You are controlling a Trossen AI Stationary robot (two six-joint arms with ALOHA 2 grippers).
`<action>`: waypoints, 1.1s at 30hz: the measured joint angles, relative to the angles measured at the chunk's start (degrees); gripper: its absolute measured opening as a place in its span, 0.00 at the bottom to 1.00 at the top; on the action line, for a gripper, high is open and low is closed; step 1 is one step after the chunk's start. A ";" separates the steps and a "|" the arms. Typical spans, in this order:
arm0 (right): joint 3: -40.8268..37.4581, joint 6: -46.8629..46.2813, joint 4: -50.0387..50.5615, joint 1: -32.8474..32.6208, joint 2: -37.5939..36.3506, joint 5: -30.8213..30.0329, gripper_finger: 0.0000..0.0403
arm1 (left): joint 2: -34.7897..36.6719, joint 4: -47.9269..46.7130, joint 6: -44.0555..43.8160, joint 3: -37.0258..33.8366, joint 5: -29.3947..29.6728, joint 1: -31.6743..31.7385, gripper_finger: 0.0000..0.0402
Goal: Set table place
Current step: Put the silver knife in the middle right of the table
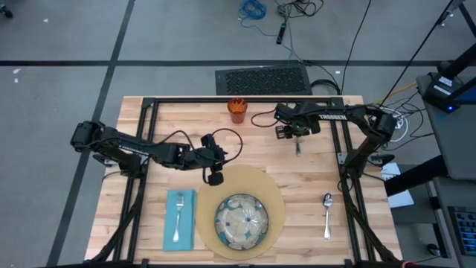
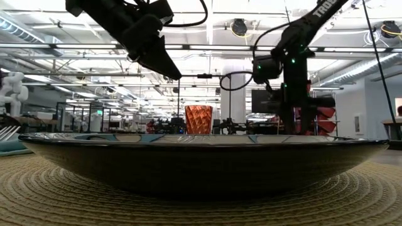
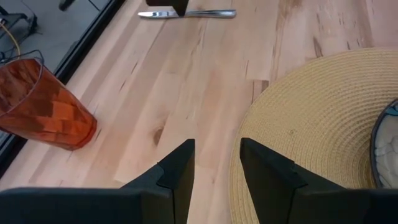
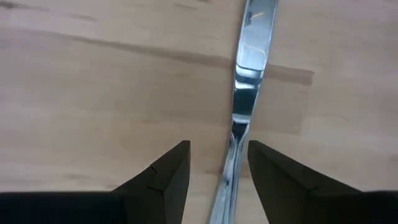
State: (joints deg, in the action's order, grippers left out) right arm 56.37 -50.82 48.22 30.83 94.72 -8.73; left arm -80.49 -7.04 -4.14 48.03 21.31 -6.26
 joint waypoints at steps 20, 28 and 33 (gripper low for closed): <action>-6.61 -2.04 -4.36 -0.63 -0.24 1.46 0.09 | 0.00 -0.02 0.02 0.00 -0.01 -0.26 0.29; -6.67 -3.70 -0.84 -4.45 -0.28 2.02 0.04 | 0.00 -0.04 0.02 0.00 -0.01 -0.26 0.29; -6.74 -7.41 2.31 -11.09 -0.24 4.99 0.04 | 0.00 -0.17 0.09 0.00 0.01 -0.26 0.29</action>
State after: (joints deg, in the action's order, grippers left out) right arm 49.63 -58.23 50.54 19.74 94.48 -3.74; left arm -80.49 -7.20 -4.06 48.03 21.32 -6.52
